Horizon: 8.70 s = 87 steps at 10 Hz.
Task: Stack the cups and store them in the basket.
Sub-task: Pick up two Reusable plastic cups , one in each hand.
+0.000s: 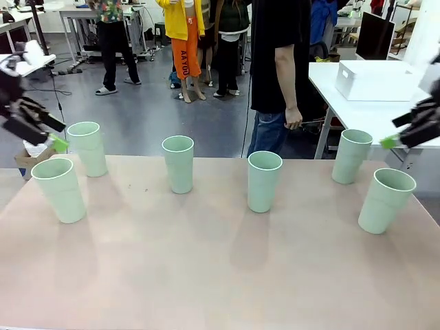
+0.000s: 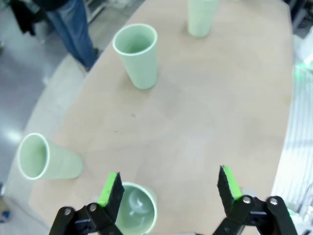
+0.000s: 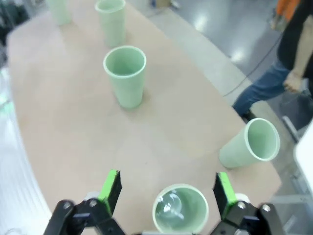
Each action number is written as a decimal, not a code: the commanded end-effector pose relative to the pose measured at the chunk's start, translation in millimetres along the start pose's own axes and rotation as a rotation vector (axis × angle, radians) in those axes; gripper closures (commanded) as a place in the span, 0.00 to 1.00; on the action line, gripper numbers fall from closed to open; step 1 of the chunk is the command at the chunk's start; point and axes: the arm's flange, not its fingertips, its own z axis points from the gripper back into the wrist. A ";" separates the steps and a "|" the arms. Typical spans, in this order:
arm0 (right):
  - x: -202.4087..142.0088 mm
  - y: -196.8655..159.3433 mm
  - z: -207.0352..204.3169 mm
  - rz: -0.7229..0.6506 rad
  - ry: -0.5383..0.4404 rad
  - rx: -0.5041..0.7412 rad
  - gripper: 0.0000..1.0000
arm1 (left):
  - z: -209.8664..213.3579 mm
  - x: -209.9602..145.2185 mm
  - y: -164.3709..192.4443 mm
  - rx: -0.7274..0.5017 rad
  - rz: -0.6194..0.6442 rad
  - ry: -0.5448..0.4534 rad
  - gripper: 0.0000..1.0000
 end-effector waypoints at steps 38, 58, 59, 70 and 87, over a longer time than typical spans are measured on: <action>-141.5 -52.5 83.8 -0.126 -0.381 0.110 0.00 | 54.1 -161.8 8.4 -0.027 0.030 -0.343 0.00; -141.5 -52.5 83.8 -0.126 -0.381 0.110 0.00 | 54.1 -161.8 8.4 -0.027 0.030 -0.343 0.00; -141.5 -52.5 83.8 -0.126 -0.381 0.110 0.00 | 54.1 -161.8 8.4 -0.027 0.030 -0.343 0.00; -133.2 -99.9 69.8 -0.114 -0.328 0.248 0.00 | 58.1 -167.2 53.5 -0.101 0.020 -0.353 0.00; -214.9 -209.5 -64.5 0.091 -0.491 0.621 0.00 | -17.8 -275.5 189.2 -0.340 -0.193 -0.656 0.00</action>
